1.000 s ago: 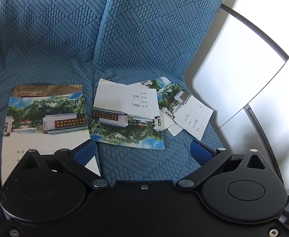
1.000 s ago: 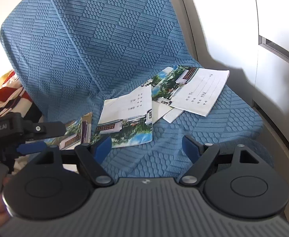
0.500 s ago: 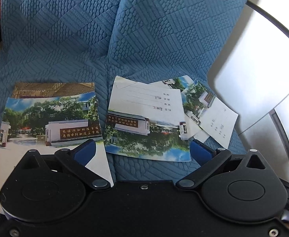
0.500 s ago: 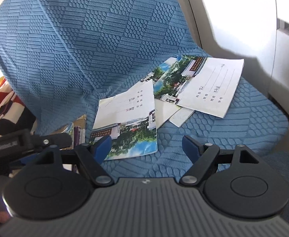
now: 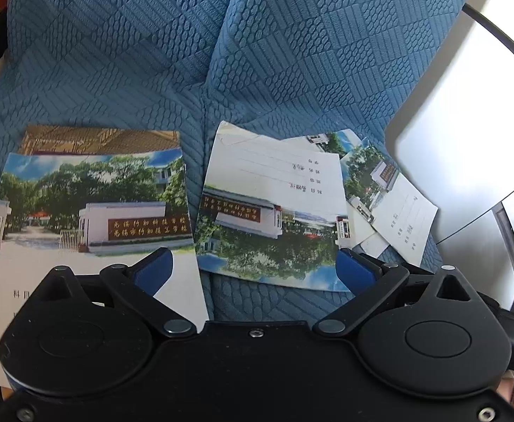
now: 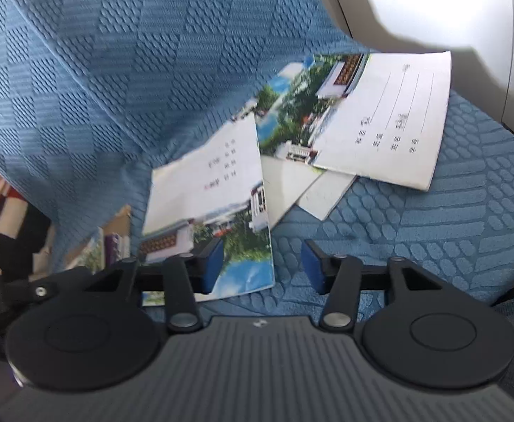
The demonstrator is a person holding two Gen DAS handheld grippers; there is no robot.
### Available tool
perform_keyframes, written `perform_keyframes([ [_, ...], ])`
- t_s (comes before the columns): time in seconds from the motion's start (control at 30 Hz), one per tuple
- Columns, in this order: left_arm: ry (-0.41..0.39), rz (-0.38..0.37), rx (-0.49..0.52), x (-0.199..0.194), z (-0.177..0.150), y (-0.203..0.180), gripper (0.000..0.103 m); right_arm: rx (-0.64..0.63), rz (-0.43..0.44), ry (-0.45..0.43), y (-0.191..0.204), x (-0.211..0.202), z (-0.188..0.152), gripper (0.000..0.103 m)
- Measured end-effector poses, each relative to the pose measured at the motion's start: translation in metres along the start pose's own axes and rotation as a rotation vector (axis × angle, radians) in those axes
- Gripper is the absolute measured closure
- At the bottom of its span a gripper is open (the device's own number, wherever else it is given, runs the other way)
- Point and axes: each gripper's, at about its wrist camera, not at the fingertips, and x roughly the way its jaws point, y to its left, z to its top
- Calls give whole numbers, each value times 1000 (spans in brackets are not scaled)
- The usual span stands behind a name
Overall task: Organize objects
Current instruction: 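Move the right tool toward the loose photo booklets on the seat, then close the right gripper on a photo booklet's edge, then lift the photo booklet on edge with the right gripper toward the book stack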
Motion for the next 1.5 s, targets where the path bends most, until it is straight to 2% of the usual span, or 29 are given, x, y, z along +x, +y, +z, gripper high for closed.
perform_keyframes([
  [0.17, 10, 6, -11, 0, -4, 6, 4, -2, -38, 12, 0, 11, 2, 55],
  [0.37, 15, 4, -22, 0, -4, 8, 4, -24, -46, -5, 2, 15, 6, 53],
  [0.5, 25, -7, -35, 2, -5, 8, 4, 34, 64, 28, -4, 19, 7, 53],
  [0.63, 28, -10, -38, 3, -7, 9, 4, 162, 184, 55, -18, 22, 8, 53],
  [0.7, 28, -12, -46, 4, -7, 9, 4, 241, 280, 81, -25, 26, 7, 54],
  [0.77, 27, -18, -52, 3, -8, 10, 4, 303, 360, 94, -29, 29, 6, 60],
  [0.83, 28, -28, -62, 2, -7, 12, 4, 313, 379, 91, -29, 29, 6, 65],
  [0.93, 32, -57, -95, 0, -5, 16, 4, 309, 395, 80, -25, 27, 5, 79],
  [1.0, 39, -91, -129, -1, -4, 20, 4, 302, 399, 74, -22, 27, 5, 91],
  [1.07, 49, -157, -169, -2, -3, 25, 6, 287, 394, 63, -21, 26, 6, 94],
  [1.17, 69, -320, -280, -3, 0, 39, 6, 299, 446, 37, -23, 20, 10, 96],
  [1.3, 135, -521, -428, 7, -4, 52, 6, 308, 510, 9, -23, 12, 13, 96],
  [1.5, 191, -645, -645, 35, -18, 61, 7, 356, 545, 11, -27, 10, 11, 97],
])
